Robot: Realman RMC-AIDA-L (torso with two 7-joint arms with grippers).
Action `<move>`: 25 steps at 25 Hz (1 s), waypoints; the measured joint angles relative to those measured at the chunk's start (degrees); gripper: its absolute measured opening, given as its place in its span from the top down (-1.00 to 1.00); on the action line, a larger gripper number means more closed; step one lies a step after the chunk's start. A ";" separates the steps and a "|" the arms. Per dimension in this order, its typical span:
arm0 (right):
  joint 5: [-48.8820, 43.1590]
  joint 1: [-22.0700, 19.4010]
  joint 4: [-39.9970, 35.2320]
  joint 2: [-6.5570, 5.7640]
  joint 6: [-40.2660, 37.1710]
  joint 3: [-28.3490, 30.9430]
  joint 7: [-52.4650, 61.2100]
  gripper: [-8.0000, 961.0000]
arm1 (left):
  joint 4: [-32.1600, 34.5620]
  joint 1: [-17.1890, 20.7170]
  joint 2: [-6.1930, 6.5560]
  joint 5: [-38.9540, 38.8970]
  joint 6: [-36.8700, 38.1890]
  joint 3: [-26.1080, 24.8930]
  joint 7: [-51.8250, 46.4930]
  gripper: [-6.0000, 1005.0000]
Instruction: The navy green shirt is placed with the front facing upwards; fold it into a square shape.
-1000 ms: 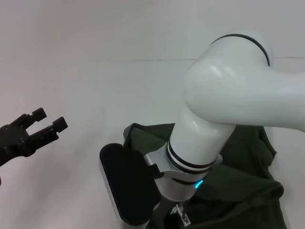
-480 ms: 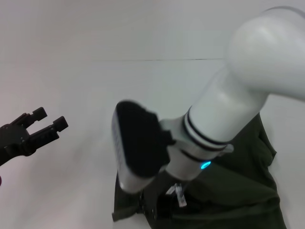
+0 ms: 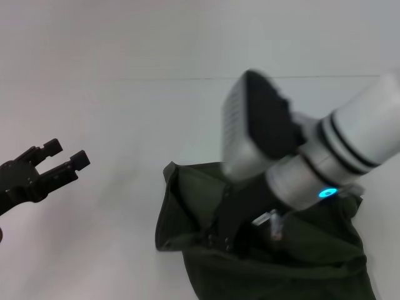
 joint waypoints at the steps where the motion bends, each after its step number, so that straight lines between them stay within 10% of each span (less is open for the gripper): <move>1: 0.21 -1.19 -0.53 -0.02 -0.35 1.70 -0.02 0.95 | -0.03 -0.08 0.03 -0.02 -0.01 0.00 -0.04 -0.89; 25: 4.77 -10.76 14.48 -1.33 -2.04 45.75 -10.95 0.94 | -1.61 -0.25 0.26 -4.40 -0.09 0.00 -0.83 -0.89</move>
